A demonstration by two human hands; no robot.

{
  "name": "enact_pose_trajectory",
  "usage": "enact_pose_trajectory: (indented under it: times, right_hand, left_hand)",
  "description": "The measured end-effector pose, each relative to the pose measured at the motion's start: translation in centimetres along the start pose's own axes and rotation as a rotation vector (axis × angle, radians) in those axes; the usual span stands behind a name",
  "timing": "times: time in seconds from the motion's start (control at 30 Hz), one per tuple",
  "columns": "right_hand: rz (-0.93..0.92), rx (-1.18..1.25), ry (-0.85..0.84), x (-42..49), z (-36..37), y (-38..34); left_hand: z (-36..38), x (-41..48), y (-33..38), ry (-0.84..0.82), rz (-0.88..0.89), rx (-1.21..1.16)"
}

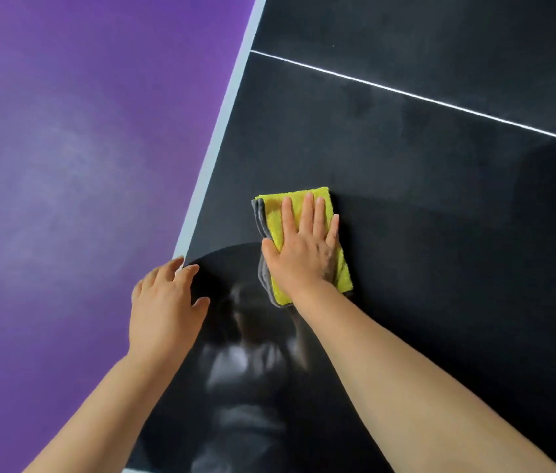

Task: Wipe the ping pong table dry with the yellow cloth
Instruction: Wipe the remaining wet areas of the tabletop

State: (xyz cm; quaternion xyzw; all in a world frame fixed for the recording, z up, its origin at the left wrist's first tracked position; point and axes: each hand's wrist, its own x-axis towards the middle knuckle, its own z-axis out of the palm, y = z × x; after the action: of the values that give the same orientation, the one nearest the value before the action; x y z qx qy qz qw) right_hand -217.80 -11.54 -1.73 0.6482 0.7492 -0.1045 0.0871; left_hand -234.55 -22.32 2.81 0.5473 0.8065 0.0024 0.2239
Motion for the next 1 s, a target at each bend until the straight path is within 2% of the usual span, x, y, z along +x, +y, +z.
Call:
enact_pose_trajectory:
  times: [0.27,0.5,0.63,1.0]
  right_hand:
    - [-0.317,-0.068,-0.07,-0.9,0.5,-12.6]
    - [-0.469,-0.055,-0.052,2.0,0.1,-10.6]
    - [-0.307,-0.04,0.015,4.3,-0.6,-5.0]
    - [0.128,0.054,0.109,5.9,-2.3,17.1]
  left_hand:
    - [-1.6,-1.5,-6.7,0.051,-0.134,-0.094]
    - [-1.7,0.0,-5.1,0.067,-0.145,-0.129]
    - [-1.5,1.9,-1.1,0.067,-0.082,-0.12]
    - [2.7,6.2,15.7,0.048,0.272,-0.025]
